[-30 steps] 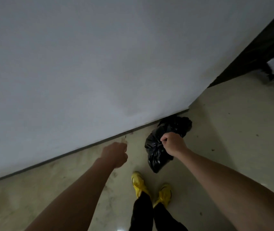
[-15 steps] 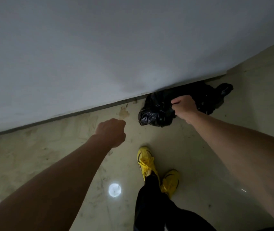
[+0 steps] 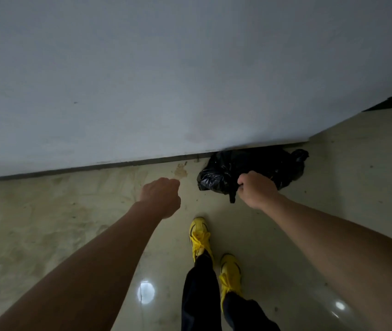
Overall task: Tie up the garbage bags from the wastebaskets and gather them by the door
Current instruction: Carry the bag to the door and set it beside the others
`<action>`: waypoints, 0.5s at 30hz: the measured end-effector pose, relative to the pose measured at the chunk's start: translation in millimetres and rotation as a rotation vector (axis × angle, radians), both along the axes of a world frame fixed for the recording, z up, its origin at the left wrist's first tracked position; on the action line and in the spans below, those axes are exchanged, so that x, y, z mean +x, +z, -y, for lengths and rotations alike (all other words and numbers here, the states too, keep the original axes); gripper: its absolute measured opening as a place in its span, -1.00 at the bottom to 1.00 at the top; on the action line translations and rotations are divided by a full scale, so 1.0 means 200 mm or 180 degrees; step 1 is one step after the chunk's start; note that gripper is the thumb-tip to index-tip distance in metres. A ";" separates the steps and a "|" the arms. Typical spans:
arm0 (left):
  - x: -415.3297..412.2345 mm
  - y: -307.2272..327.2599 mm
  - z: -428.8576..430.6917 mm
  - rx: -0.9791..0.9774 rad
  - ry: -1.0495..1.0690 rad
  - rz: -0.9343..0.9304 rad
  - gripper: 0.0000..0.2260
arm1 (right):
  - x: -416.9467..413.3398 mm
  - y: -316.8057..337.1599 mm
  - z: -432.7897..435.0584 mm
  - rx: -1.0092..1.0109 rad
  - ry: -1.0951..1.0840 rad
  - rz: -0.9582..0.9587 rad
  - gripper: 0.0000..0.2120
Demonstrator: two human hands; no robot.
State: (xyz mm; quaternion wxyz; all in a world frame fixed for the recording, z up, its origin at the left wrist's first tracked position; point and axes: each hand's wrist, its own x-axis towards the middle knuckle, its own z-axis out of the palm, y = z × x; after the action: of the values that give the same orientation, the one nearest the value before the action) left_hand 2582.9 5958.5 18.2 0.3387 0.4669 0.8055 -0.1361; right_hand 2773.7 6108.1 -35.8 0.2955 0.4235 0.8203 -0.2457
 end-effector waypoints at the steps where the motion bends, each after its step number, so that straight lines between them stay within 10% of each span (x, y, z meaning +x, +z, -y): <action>1: 0.02 0.07 0.04 0.0035 0.0071 0.0000 -0.75 | 0.02 0.07 0.05 0.0026 0.0225 0.0047 -0.75; 15: 0.18 1.25 1.25 0.0323 0.1943 -0.0103 -0.78 | -0.48 1.36 0.93 0.0171 0.2503 -0.0053 -0.86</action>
State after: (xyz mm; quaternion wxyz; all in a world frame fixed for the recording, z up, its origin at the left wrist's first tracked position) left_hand 2618.0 5708.7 268.1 0.3274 0.2174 0.9195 0.0048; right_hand 2678.0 5922.1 236.1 0.3493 0.0826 0.9285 -0.0956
